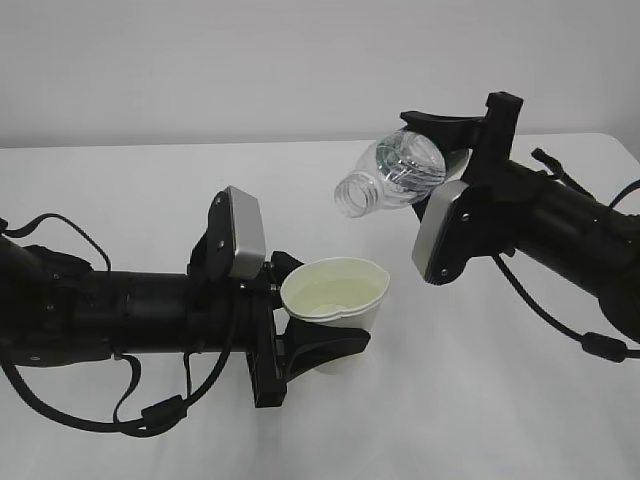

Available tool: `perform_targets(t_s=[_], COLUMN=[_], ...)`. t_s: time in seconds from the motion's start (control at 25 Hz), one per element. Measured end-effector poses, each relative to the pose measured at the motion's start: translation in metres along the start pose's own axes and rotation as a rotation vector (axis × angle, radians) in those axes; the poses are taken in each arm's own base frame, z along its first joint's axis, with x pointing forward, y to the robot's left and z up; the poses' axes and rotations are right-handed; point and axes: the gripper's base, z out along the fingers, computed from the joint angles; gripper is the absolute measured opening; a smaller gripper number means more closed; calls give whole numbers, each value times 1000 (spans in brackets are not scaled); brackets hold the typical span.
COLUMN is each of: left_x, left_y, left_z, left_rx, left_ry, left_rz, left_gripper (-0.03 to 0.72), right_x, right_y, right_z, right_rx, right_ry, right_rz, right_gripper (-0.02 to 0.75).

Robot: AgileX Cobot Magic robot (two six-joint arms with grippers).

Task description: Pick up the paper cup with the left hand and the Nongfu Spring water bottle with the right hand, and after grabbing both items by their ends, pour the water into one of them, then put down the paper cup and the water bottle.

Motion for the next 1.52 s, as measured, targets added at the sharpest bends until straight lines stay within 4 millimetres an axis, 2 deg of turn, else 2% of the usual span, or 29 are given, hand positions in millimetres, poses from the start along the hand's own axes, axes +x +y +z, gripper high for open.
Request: perform_targets(t_s=[1.52], left_x=[0], left_y=[0], left_z=[0], left_rx=[0], left_ry=[0], left_rz=[0], left_gripper=[430], right_x=[3], right_y=[-1], right_z=[0], right_rx=[23], right_ry=[34], right_rz=[471], right_gripper=[468])
